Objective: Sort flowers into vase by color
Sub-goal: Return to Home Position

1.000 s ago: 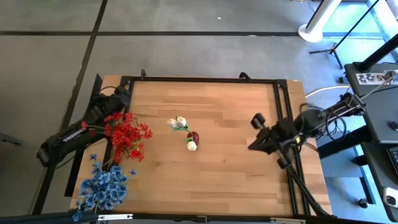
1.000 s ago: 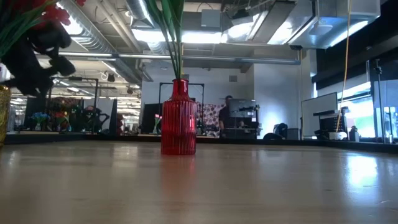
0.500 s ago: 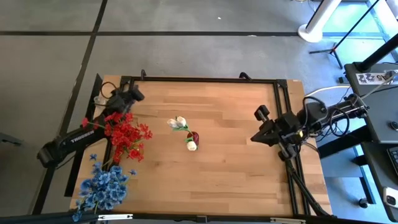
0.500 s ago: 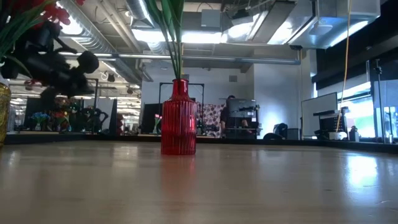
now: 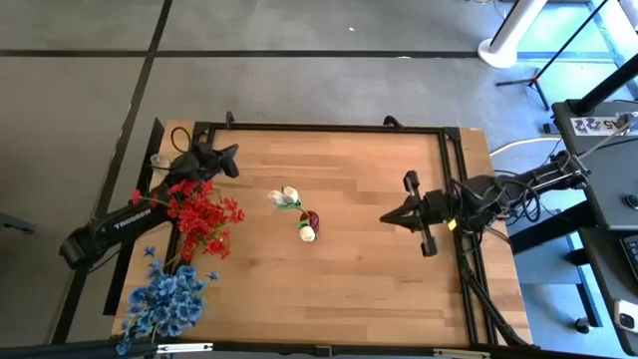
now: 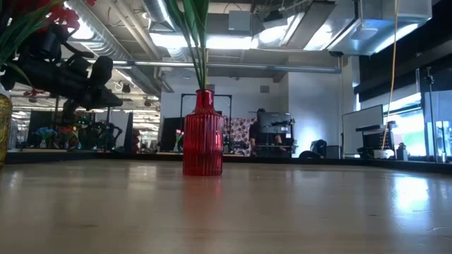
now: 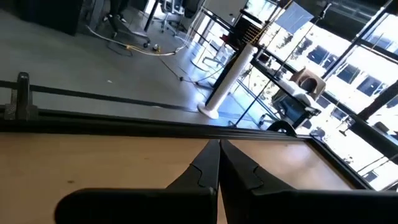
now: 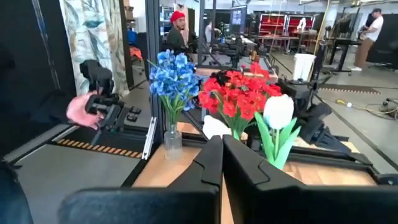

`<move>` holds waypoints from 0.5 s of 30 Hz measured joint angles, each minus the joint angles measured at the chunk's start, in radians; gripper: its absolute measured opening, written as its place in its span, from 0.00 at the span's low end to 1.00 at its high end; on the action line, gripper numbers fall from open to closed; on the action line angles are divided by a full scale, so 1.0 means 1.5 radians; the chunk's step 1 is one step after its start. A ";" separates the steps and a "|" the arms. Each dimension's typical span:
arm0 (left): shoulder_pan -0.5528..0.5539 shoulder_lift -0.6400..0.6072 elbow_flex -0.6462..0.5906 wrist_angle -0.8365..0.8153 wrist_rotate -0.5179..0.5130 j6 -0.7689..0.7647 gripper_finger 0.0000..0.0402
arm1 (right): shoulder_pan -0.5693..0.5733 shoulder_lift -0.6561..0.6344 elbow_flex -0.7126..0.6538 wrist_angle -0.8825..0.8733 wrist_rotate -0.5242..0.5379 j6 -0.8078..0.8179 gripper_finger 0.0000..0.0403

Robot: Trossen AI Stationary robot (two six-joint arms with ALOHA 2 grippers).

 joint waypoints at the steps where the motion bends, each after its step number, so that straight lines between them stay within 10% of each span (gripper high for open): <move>1: 0.000 0.000 0.000 0.000 0.000 0.000 0.00 | -0.005 0.000 -0.014 0.013 -0.001 0.001 0.03; 9: 0.001 -0.002 0.001 0.024 -0.079 0.001 0.00 | -0.098 0.004 -0.255 0.379 -0.107 0.053 0.03; 15: -0.007 -0.008 0.001 0.025 0.102 0.159 0.00 | -0.137 0.004 -0.409 0.615 -0.116 0.051 0.03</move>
